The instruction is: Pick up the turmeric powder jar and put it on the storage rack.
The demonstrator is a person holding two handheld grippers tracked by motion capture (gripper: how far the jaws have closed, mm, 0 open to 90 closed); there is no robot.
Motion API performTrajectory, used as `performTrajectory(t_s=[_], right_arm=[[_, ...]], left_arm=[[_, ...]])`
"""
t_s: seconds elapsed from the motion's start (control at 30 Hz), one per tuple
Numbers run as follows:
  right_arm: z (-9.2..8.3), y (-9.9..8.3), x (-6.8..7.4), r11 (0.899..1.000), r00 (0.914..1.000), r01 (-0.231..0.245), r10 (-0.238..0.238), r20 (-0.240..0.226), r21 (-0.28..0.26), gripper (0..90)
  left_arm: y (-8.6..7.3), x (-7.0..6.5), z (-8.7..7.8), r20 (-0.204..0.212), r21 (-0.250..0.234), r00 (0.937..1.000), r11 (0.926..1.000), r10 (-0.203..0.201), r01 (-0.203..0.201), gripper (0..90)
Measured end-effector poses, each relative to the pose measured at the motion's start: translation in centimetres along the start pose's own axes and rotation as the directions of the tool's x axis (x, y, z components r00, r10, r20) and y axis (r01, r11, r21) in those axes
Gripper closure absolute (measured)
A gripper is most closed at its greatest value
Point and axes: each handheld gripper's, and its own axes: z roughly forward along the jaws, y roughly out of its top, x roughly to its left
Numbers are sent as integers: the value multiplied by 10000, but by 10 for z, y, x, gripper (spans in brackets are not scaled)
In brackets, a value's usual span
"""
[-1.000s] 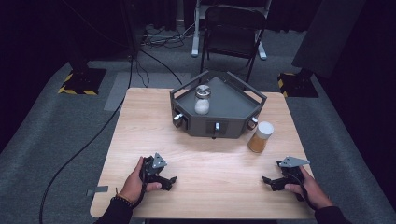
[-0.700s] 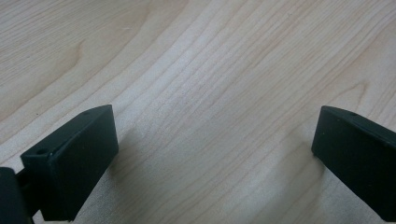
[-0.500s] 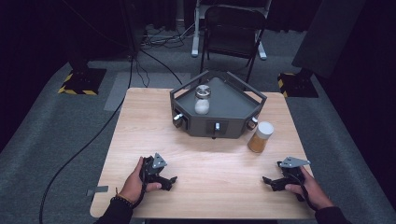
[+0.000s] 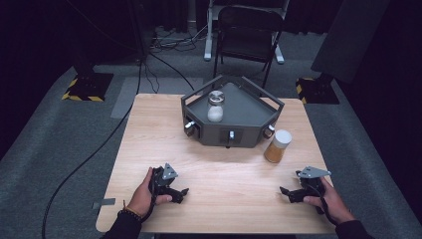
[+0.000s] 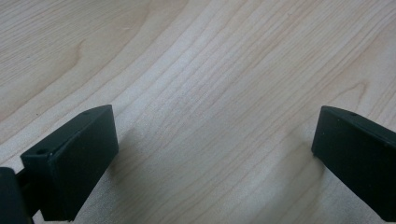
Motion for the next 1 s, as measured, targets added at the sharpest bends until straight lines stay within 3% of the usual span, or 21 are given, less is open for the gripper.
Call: performTrajectory(t_s=[1.0], right_arm=[[-9, 8, 4, 9938, 9956, -404, 488, 799, -1040, 13]], left_arm=[[0, 0, 0, 1, -4, 10000, 10000, -2, 2, 0]])
